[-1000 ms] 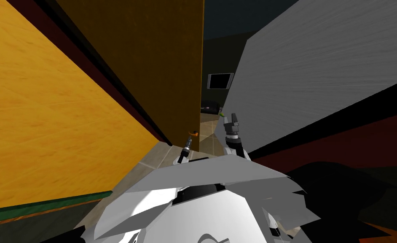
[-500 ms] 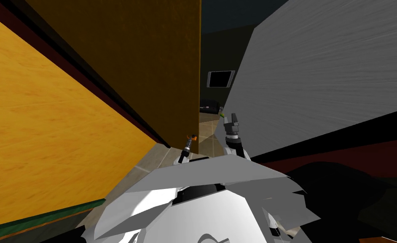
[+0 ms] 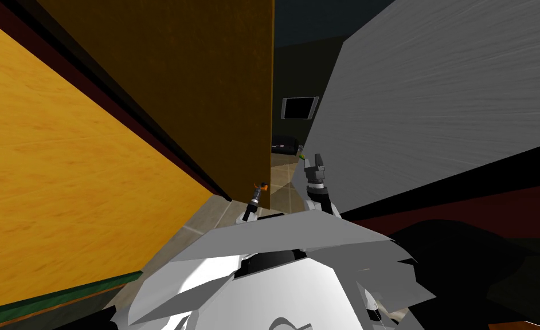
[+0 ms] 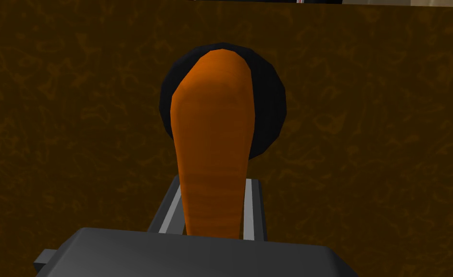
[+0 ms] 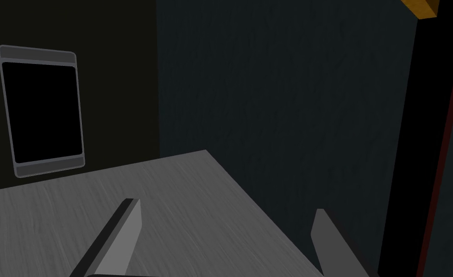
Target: Push the door open
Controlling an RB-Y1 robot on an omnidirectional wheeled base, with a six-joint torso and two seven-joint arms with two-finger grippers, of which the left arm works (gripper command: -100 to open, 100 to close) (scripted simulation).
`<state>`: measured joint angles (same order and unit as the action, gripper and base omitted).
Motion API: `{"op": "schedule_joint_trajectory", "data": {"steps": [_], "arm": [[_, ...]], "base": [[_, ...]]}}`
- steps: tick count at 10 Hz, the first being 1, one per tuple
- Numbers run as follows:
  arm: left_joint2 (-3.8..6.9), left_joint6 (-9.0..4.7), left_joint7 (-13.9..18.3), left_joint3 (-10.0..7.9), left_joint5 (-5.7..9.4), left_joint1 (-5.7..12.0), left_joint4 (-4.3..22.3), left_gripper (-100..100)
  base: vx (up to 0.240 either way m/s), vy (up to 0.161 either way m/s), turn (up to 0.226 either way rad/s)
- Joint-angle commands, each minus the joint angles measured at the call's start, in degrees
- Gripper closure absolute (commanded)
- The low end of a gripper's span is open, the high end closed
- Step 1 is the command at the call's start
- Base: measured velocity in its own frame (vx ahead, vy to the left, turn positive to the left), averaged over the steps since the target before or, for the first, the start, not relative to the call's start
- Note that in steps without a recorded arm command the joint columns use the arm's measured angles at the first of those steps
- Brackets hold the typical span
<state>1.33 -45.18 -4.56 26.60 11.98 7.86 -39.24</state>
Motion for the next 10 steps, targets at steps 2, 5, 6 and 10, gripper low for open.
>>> {"op": "schedule_joint_trajectory", "data": {"steps": [2,5,6,10], "arm": [[0.65,-0.04,-0.2,-1.06,0.34,0.09,0.2,100],[1.35,-0.09,-0.6,-2.62,0.84,0.21,0.4,100],[1.63,-0.11,-0.8,-3.39,1.08,0.28,0.5,100],[2.0,-0.16,-1.1,-4.66,1.48,0.38,0.7,100]], "base": [[0.13,-0.072,0.028],[0.166,-0.105,0.041],[0.146,-0.121,0.054],[0.115,-0.086,0.032]]}}
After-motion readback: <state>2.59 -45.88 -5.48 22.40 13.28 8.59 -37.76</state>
